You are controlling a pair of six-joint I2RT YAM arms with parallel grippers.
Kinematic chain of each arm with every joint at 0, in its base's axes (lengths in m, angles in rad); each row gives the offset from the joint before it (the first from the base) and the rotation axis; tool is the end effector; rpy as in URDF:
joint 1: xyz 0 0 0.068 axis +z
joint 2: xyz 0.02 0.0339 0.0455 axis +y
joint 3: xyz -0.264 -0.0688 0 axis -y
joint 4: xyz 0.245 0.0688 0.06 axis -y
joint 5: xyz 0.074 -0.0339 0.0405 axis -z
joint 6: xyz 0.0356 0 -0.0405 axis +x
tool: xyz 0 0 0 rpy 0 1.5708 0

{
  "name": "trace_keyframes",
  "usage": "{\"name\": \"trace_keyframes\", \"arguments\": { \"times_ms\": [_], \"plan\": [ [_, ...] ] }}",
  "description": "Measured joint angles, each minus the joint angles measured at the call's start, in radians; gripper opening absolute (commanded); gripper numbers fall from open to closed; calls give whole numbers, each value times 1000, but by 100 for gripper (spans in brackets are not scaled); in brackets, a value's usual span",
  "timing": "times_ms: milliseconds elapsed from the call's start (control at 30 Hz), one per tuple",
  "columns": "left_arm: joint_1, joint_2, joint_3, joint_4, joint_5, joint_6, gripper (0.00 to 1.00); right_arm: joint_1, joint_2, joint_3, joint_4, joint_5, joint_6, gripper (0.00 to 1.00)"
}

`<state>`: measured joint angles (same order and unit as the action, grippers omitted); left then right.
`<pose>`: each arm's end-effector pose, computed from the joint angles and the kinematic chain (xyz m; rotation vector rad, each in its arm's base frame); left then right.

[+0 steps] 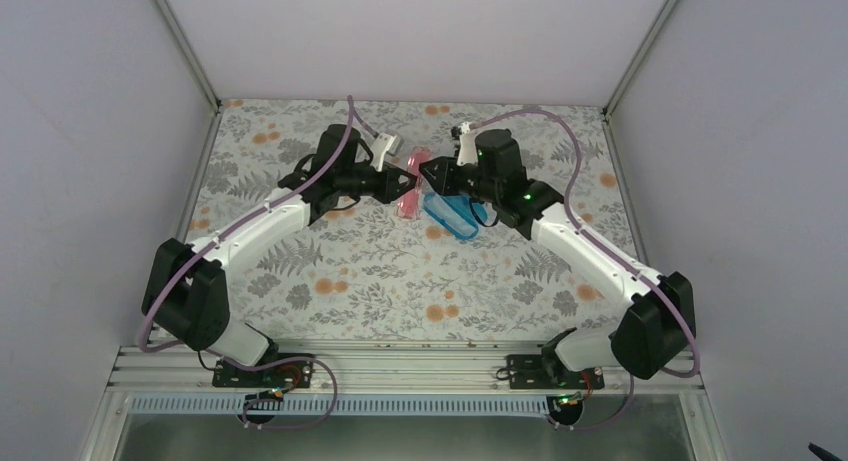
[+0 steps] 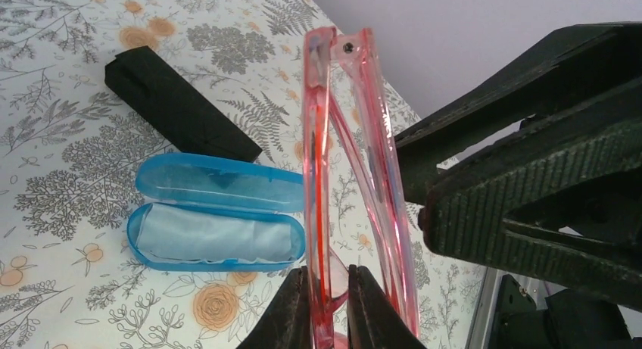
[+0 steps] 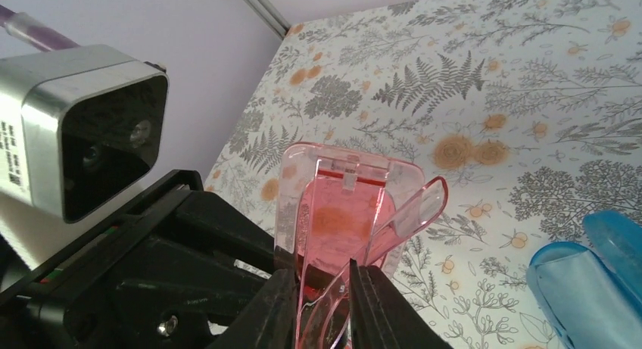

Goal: Organize the sunglasses
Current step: Fold the sunglasses, then place the sunglasses in the sunglasses case.

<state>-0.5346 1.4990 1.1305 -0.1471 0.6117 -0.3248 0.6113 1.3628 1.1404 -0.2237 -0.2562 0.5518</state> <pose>0.2830 -0.1913 0.2937 0.6205 2.1036 -1.1428 0.2532 0.1885 0.3295 -0.2373 2.1340 0.9712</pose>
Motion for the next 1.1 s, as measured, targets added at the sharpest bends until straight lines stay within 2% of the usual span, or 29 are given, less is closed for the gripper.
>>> {"name": "trace_keyframes", "arguments": {
  "times_ms": [100, 167, 300, 433, 567, 700, 833, 1100],
  "plan": [
    [1, 0, 0, -3, -4, 5, 9, -5, 3, 1, 0, -20, -2, 21],
    [-1, 1, 0, -4, -18, 8, 9, -4, -2, 1, -2, -12, -1, 26],
    [-7, 2, 0, -12, -80, 6, 9, -5, -63, -34, -9, 73, 8, 40],
    [-9, 14, 1, -50, -176, -1, 9, -20, -138, -99, -42, 189, 44, 46],
    [-9, 33, 1, -98, -267, -5, 9, -64, -135, -209, -103, 292, 127, 48],
    [-9, 33, 0, -112, -290, -5, 9, -98, -119, -352, -174, 339, 208, 53],
    [-9, 33, -2, -117, -294, -4, 9, -112, -86, -410, -202, 350, 246, 52],
    [-11, 34, -3, -118, -284, 3, 9, -129, 19, -404, -150, 336, 224, 50]
  ]
}}
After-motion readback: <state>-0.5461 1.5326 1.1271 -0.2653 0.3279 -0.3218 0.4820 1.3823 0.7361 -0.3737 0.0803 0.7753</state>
